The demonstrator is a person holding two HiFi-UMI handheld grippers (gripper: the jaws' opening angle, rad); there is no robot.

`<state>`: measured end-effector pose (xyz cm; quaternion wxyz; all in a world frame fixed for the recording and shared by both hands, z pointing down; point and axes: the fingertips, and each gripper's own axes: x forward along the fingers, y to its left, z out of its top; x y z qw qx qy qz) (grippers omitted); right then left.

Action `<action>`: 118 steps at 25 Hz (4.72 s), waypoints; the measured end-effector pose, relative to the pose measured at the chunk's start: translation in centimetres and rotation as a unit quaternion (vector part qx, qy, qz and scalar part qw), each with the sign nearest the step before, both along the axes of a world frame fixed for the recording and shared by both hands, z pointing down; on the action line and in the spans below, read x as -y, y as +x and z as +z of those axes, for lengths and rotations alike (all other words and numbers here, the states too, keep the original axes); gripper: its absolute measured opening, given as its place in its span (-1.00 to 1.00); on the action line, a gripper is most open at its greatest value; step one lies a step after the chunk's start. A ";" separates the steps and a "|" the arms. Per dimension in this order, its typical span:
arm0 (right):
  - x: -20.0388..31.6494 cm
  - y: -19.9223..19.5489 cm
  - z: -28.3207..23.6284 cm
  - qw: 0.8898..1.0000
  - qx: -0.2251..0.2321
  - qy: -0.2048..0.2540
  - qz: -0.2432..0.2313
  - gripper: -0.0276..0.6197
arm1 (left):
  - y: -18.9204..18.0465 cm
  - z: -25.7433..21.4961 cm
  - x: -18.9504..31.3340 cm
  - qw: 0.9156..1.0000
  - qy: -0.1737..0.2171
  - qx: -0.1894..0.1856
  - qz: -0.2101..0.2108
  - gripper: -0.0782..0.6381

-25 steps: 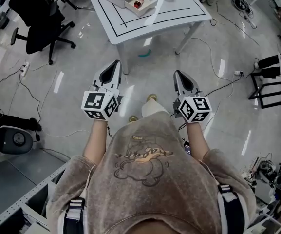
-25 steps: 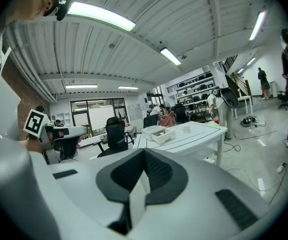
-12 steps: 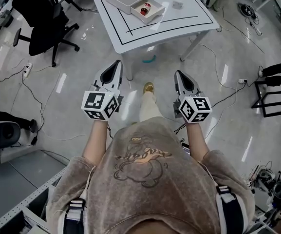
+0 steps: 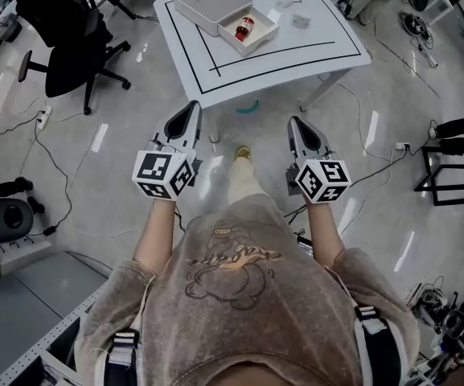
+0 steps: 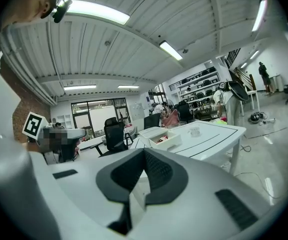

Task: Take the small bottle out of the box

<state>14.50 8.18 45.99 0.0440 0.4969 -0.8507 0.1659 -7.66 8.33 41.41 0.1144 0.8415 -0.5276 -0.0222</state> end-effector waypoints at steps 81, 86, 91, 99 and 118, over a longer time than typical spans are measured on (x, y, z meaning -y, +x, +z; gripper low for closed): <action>33.0 -8.2 0.3 0.995 -0.038 -0.048 -0.081 0.65 | -0.2 -1.8 30.4 0.997 -0.014 -0.013 0.074 -0.76; 34.3 -10.0 2.3 0.987 -0.071 -0.063 -0.128 0.64 | -0.4 -1.5 30.5 0.997 -0.016 -0.010 0.072 -0.76; 36.1 -11.2 4.4 0.978 -0.103 -0.083 -0.164 0.63 | -0.8 -1.1 30.7 0.998 -0.021 -0.011 0.064 -0.76; 37.0 -12.7 8.5 0.940 -0.196 -0.109 -0.256 0.61 | -1.0 -0.9 31.1 0.998 -0.026 -0.008 0.061 -0.76; 37.3 -13.6 15.1 0.836 -0.337 -0.168 -0.399 0.61 | -1.7 0.4 32.3 0.998 -0.045 -0.016 0.040 -0.76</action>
